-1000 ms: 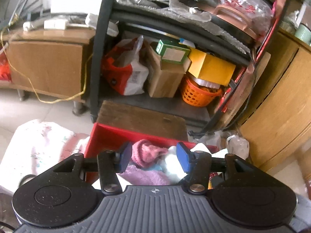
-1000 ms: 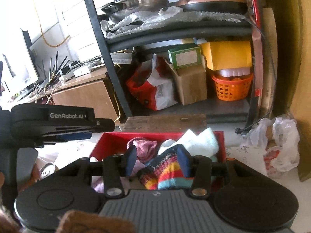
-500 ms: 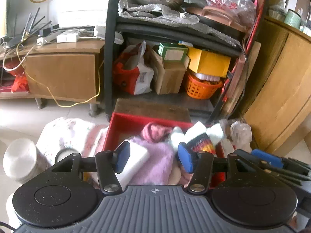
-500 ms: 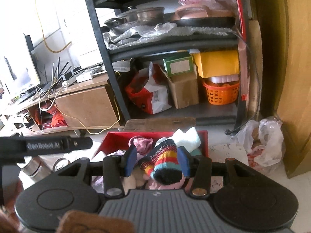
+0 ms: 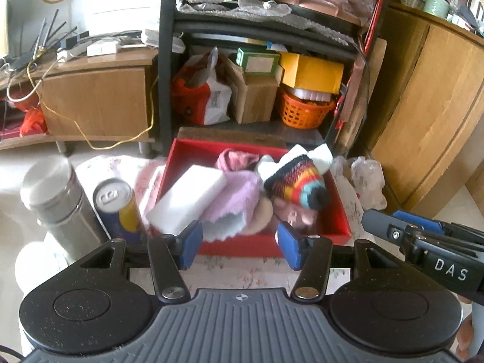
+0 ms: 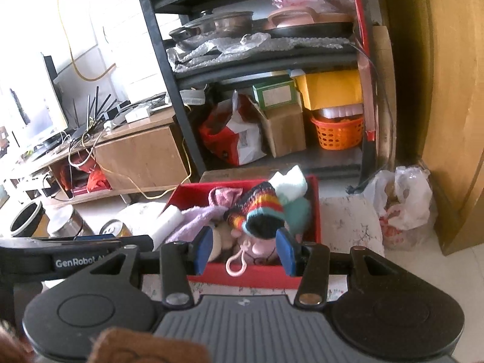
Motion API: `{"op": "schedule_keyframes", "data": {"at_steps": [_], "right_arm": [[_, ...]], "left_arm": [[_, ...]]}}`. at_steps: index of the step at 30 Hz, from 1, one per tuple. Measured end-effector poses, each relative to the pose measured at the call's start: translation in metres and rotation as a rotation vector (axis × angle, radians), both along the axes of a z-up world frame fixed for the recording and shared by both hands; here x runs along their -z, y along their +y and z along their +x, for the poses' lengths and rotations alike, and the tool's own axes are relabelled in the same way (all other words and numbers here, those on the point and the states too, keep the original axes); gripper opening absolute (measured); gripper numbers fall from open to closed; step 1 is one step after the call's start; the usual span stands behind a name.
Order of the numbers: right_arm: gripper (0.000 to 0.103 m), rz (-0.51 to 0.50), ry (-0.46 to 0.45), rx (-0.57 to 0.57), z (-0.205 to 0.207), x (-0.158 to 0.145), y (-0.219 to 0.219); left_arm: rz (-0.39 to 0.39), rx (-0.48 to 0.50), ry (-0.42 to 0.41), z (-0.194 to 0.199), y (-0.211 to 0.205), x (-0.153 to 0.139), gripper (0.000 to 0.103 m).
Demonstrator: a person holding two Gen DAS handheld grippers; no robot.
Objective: Organize soft objects
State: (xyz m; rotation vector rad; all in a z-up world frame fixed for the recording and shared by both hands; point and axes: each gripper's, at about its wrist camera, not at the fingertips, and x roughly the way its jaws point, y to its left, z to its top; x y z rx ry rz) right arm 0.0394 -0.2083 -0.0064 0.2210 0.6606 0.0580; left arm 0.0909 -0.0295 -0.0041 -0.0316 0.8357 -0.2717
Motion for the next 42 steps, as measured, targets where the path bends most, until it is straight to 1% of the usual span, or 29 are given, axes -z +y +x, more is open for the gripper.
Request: {"op": "schedule_keyframes", "data": {"at_steps": [4,10,21,30,36,38,42], "right_arm": [[0.017,-0.012,0.018,-0.002,-0.012,0.005,0.004],[0.017,-0.004,0.032,-0.012,-0.030,0.010,0.009],[0.017,0.006,0.052,0.006,-0.056,0.019,0.014],[0.017,0.007,0.052,0.012,-0.064,0.021,0.017],[0.017,0.029,0.053,0.019,-0.064,0.022,0.017],[0.017,0.042,0.057,0.013,-0.064,0.023,0.018],[0.017,0.045,0.053,0.010,-0.064,0.023,0.018]], "left_arm": [[0.006,0.003,0.010,-0.013,0.002,0.004,0.056],[0.022,0.021,0.024,-0.032,0.000,0.011,0.058],[0.023,0.037,0.022,-0.057,-0.001,0.013,0.060],[0.027,0.048,0.022,-0.064,-0.003,0.014,0.061],[0.030,0.022,0.018,-0.064,-0.003,0.016,0.061],[0.039,0.012,0.005,-0.065,-0.003,0.015,0.060],[0.103,0.005,-0.066,-0.072,-0.009,0.010,0.061]]}}
